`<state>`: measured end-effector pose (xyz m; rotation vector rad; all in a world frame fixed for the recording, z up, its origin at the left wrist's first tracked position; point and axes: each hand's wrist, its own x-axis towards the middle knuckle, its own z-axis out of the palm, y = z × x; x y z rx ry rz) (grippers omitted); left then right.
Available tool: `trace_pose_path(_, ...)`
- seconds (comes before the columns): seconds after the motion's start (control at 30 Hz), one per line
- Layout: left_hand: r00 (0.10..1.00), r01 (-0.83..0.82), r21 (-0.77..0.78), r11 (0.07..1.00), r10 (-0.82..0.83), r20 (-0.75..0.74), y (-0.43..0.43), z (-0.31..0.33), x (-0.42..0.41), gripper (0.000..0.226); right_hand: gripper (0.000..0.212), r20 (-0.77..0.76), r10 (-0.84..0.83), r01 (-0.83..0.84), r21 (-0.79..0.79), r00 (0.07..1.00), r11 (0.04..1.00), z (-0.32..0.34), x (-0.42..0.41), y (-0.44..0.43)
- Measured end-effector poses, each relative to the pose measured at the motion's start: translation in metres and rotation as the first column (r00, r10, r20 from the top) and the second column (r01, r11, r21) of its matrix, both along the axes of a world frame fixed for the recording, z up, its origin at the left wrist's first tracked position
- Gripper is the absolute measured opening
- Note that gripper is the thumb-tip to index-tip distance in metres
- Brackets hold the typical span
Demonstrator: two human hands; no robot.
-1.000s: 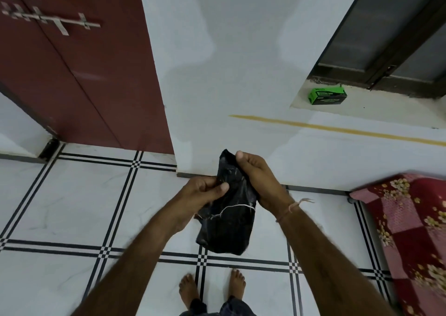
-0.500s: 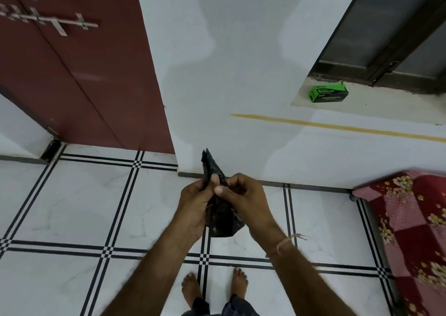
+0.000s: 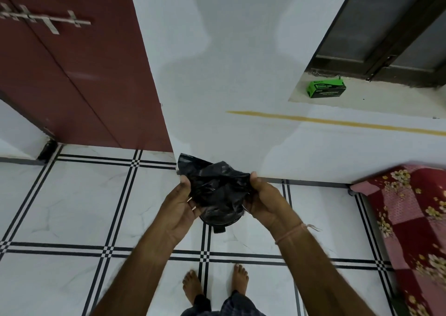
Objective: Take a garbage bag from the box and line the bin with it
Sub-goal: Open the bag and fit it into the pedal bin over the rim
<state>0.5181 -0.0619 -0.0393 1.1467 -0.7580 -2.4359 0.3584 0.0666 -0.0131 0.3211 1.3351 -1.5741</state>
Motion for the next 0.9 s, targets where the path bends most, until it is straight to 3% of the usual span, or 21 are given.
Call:
trace_pose_path(0.13,0.996,-0.083,0.164,0.983,0.084,0.0,-0.008,-0.011,0.005,0.049,0.035,0.142,-0.104,0.103,0.015,0.984,0.995,-0.005,-0.011,0.0)
trace_pose_path(0.23,0.993,-0.111,0.205,0.973,0.118,-0.025,-0.011,-0.012,0.004,0.051,0.037,0.137,-0.053,0.062,-0.056,0.989,0.997,-0.011,-0.011,0.001)
trace_pose_path(0.33,0.988,-0.132,0.213,0.968,0.145,-0.051,-0.017,-0.015,0.002,0.055,0.02,0.121,-0.072,0.087,-0.121,0.99,0.989,-0.016,-0.009,0.004)
trace_pose_path(0.43,0.994,-0.098,0.185,0.978,0.104,-0.028,-0.022,-0.019,0.002,0.065,0.025,-0.098,0.161,-0.173,-0.125,0.982,0.977,-0.008,-0.003,0.01)
trace_pose_path(0.5,0.999,-0.05,0.168,0.984,0.052,-0.005,-0.024,-0.02,0.003,0.067,0.02,-0.275,0.424,-0.433,0.028,0.863,0.901,0.001,0.001,0.012)
trace_pose_path(0.57,1.0,-0.027,0.155,0.988,0.026,0.003,-0.027,-0.02,0.005,0.066,0.017,-0.305,0.569,-0.566,0.105,0.764,0.817,0.005,0.001,0.013)
trace_pose_path(0.63,0.999,-0.036,0.165,0.986,0.033,0.02,-0.029,-0.021,0.007,0.067,0.032,-0.212,0.463,-0.466,0.037,0.861,0.884,0.007,-0.003,0.01)
trace_pose_path(0.7,1.0,-0.015,0.157,0.987,0.011,0.021,-0.027,-0.02,0.011,0.065,0.046,-0.011,0.174,-0.174,-0.027,0.985,0.984,0.0,-0.013,0.007)
trace_pose_path(0.77,0.999,0.035,0.142,0.989,-0.04,0.037,-0.024,-0.022,0.018,0.055,0.046,0.139,-0.055,0.06,-0.033,0.989,0.998,-0.012,-0.022,0.007)
trace_pose_path(0.9,0.985,0.136,0.062,0.989,-0.142,0.103,-0.024,-0.03,0.033,0.052,0.032,0.283,-0.261,0.292,-0.073,0.923,0.954,-0.029,-0.033,0.019)
